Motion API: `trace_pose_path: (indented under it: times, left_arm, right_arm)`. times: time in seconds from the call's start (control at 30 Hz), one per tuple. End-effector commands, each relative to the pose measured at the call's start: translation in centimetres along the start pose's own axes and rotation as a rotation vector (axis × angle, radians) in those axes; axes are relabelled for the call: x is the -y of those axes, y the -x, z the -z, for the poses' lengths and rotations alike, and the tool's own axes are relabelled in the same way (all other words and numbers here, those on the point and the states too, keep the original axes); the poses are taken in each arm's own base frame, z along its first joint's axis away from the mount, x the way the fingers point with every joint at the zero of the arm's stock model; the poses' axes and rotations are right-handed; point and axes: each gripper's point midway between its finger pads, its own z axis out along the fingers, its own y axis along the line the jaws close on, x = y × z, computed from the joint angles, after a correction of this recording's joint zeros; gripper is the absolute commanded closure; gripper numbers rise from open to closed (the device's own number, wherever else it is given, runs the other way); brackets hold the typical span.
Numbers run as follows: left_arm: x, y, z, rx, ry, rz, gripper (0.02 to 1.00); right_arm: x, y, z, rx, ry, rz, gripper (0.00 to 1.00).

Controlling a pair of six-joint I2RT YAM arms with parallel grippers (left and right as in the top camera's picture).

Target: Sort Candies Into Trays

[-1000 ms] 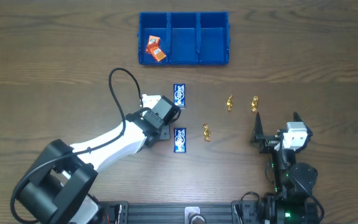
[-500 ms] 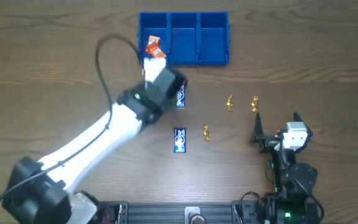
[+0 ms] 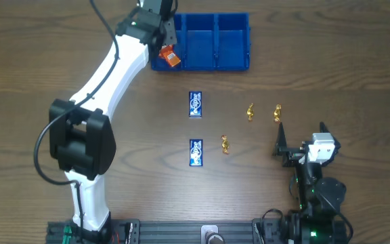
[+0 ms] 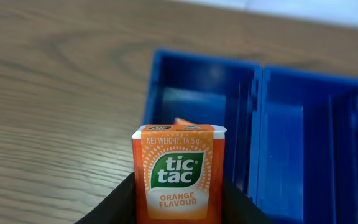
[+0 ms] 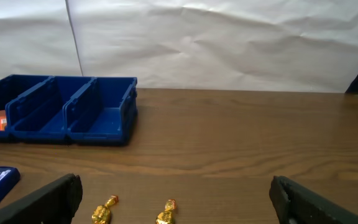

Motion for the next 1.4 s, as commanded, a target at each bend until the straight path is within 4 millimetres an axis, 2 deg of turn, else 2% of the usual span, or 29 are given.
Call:
trace_pose_path:
  times: [0.03, 0.27, 0.33, 0.4, 0.47, 0.53, 0.57, 0.6, 0.63, 0.67, 0.73, 0.77, 0.83, 0.87, 0.93, 1.03, 1.17, 1.2, 1.23, 1.33, 1.4]
  left_arm:
    - [1.3, -0.5, -0.8, -0.021, -0.056, -0.009, 0.704]
    - [1.2, -1.0, -1.2, -0.036, -0.051, -0.047, 0.689]
    - [1.1, -1.2, -1.2, -0.043, -0.047, -0.055, 0.656]
    - [1.0, -1.4, -1.2, -0.053, -0.043, -0.062, 0.549]
    - [0.9, -1.3, -0.6, -0.054, -0.043, -0.062, 0.316]
    - [0.8, -0.4, 1.3, -0.032, -0.048, -0.059, 0.132]
    - [0.8, 0.3, 2.7, -0.007, -0.055, -0.054, 0.108]
    - [0.0, 2.1, 6.2, 0.069, -0.059, -0.035, 0.091]
    - [-0.4, 2.9, 8.0, 0.111, -0.061, -0.025, 0.088]
    - [-1.0, 3.8, 10.7, 0.174, -0.067, -0.010, 0.088]
    - [-3.0, 5.0, 17.7, 0.341, -0.087, 0.022, 0.071]
    - [-3.8, 5.0, 20.7, 0.413, -0.108, 0.019, 0.056]
    - [-6.0, 3.9, 25.6, 0.540, -0.121, 0.030, 0.018]
    - [-7.5, 2.8, 27.5, 0.605, -0.115, 0.043, 0.018]
    - [-10.2, 0.3, 29.5, 0.705, -0.118, 0.066, 0.018]
    - [-12.9, -3.3, 30.2, 0.815, -0.148, 0.080, 0.018]
    - [-15.4, -8.4, 29.1, 0.909, -0.178, 0.072, 0.018]
    - [-16.4, -10.4, 27.9, 0.924, -0.173, 0.076, 0.018]
    - [-16.9, -11.5, 27.1, 0.924, -0.169, 0.076, 0.020]
    - [-17.8, -14.6, 24.4, 0.919, -0.158, 0.077, 0.018]
    - [-17.8, -15.9, 22.8, 0.904, -0.161, 0.071, 0.020]
  right_arm:
    - [0.0, -0.1, 0.0, -0.001, 0.001, 0.014, 0.003]
    - [0.0, -0.1, 0.0, -0.001, 0.001, 0.014, 0.003]
    - [0.0, -0.1, 0.0, -0.001, 0.000, 0.014, 0.001]
    - [0.0, -0.1, 0.0, -0.001, 0.001, 0.014, 0.003]
    - [0.0, -0.1, 0.0, -0.001, 0.001, 0.014, 0.003]
    - [0.0, -0.1, 0.0, -0.001, 0.001, 0.014, 0.001]
    - [0.0, -0.1, 0.0, -0.001, 0.001, 0.014, 0.003]
    - [0.0, -0.1, 0.0, -0.001, 0.001, 0.014, 0.003]
    - [0.0, -0.1, 0.0, -0.001, 0.001, 0.014, 0.003]
    - [0.0, -0.1, 0.0, -0.001, 0.001, 0.014, 0.003]
    - [0.0, -0.1, 0.0, -0.001, 0.001, 0.014, 0.003]
    - [0.0, -0.1, 0.0, -0.001, 0.000, 0.014, 0.003]
    - [0.0, -0.1, 0.0, -0.001, 0.001, 0.014, 0.003]
    - [0.0, -0.1, 0.0, -0.001, 0.001, 0.014, 0.003]
    - [0.0, -0.1, 0.0, -0.001, 0.000, 0.014, 0.003]
    - [0.0, -0.1, 0.0, -0.001, 0.001, 0.014, 0.001]
    - [0.0, -0.1, 0.0, -0.001, 0.000, 0.014, 0.003]
    - [0.0, -0.1, 0.0, -0.001, 0.001, 0.014, 0.001]
    - [0.0, -0.1, 0.0, -0.001, 0.001, 0.014, 0.003]
    - [0.0, -0.1, 0.0, -0.001, 0.001, 0.014, 0.003]
    - [0.0, -0.1, 0.0, -0.001, 0.001, 0.014, 0.003]
